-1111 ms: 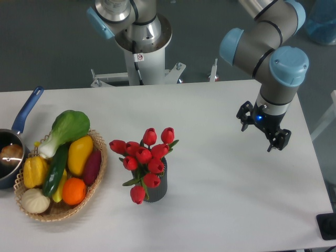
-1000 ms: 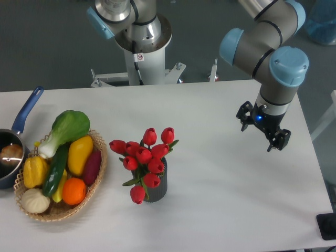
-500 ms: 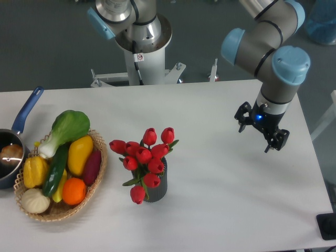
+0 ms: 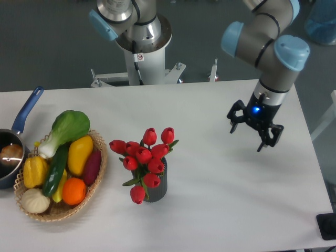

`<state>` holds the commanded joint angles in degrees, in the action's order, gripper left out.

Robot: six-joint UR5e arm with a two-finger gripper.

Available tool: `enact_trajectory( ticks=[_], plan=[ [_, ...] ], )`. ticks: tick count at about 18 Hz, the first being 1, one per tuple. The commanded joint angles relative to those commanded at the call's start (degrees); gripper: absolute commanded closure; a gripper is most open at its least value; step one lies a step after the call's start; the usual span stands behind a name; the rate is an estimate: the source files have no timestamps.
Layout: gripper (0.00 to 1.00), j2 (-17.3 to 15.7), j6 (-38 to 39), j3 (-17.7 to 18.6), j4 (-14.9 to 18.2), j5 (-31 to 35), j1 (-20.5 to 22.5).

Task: Pick up the flowers from the vase
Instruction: 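Move the open gripper toward the red tulip stems above the vase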

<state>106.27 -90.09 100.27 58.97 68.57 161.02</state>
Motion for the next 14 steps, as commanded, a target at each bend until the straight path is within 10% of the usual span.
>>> enact_trajectory(
  ticks=[14],
  plan=[
    [0.00,-4.3,4.2,6.5,4.5,-27.1,-4.1]
  ],
)
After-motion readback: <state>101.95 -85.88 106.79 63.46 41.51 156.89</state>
